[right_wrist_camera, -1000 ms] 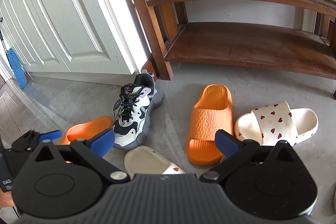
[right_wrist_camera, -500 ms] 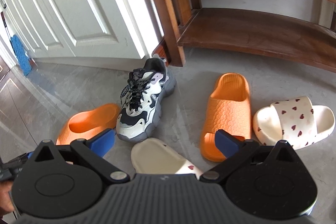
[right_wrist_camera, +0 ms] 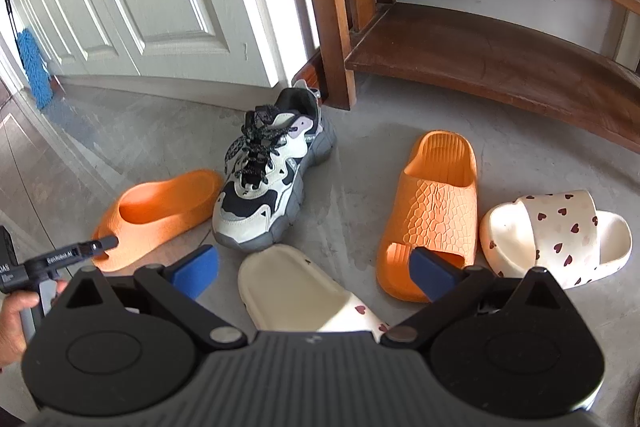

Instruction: Organize scattered shoes

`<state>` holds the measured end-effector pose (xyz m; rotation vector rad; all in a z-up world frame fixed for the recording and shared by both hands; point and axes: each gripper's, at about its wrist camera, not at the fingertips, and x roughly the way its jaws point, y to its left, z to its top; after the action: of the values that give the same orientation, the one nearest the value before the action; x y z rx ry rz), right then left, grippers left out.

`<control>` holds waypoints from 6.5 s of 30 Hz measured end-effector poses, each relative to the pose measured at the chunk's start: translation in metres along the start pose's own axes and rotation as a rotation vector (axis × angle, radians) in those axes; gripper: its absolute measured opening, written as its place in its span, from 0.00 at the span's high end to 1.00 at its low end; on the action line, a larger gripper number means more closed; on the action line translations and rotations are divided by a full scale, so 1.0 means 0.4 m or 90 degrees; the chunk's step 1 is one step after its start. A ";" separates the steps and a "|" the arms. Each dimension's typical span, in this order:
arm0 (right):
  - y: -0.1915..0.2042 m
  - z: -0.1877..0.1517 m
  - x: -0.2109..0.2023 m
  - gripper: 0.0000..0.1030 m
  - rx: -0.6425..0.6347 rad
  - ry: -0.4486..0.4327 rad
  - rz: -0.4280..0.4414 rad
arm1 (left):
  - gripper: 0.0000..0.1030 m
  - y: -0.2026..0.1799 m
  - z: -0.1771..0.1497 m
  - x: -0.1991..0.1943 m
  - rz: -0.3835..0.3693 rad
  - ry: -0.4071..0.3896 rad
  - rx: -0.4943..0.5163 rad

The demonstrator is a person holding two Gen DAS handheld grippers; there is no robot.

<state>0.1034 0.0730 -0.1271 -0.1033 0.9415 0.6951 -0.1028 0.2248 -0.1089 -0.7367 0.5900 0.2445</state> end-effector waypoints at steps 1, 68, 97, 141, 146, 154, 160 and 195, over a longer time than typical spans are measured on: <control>0.003 0.000 0.004 0.00 -0.001 0.004 0.002 | 0.52 0.004 0.006 0.012 -0.009 0.000 -0.011; -0.149 -0.057 -0.124 0.00 0.058 -0.015 -0.062 | 0.92 -0.487 0.064 0.358 -0.039 0.001 0.445; -0.093 -0.048 -0.135 0.00 -0.013 -0.011 -0.059 | 0.46 -0.580 0.115 0.233 -0.118 0.088 0.835; -0.118 -0.037 -0.203 0.00 0.081 -0.034 0.000 | 0.64 -0.547 -0.014 0.005 -0.042 0.514 0.818; -0.174 -0.032 -0.218 0.00 0.138 -0.062 -0.009 | 0.44 -0.633 0.001 -0.038 -0.121 0.437 0.789; -0.200 -0.038 -0.230 0.00 0.159 -0.060 -0.015 | 0.46 -0.678 -0.156 0.166 -0.270 0.461 0.582; -0.226 -0.078 -0.255 0.00 0.168 -0.043 -0.032 | 0.83 -0.661 -0.194 0.294 -0.351 0.467 0.464; -0.450 -0.322 -0.412 0.00 0.359 -0.072 -0.124 | 0.61 -0.947 -0.562 0.054 -0.750 0.537 1.242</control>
<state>0.0539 -0.1981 -0.1149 0.3354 0.9714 0.2360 -0.0246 -0.2039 -0.0423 0.8922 0.7474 -1.6405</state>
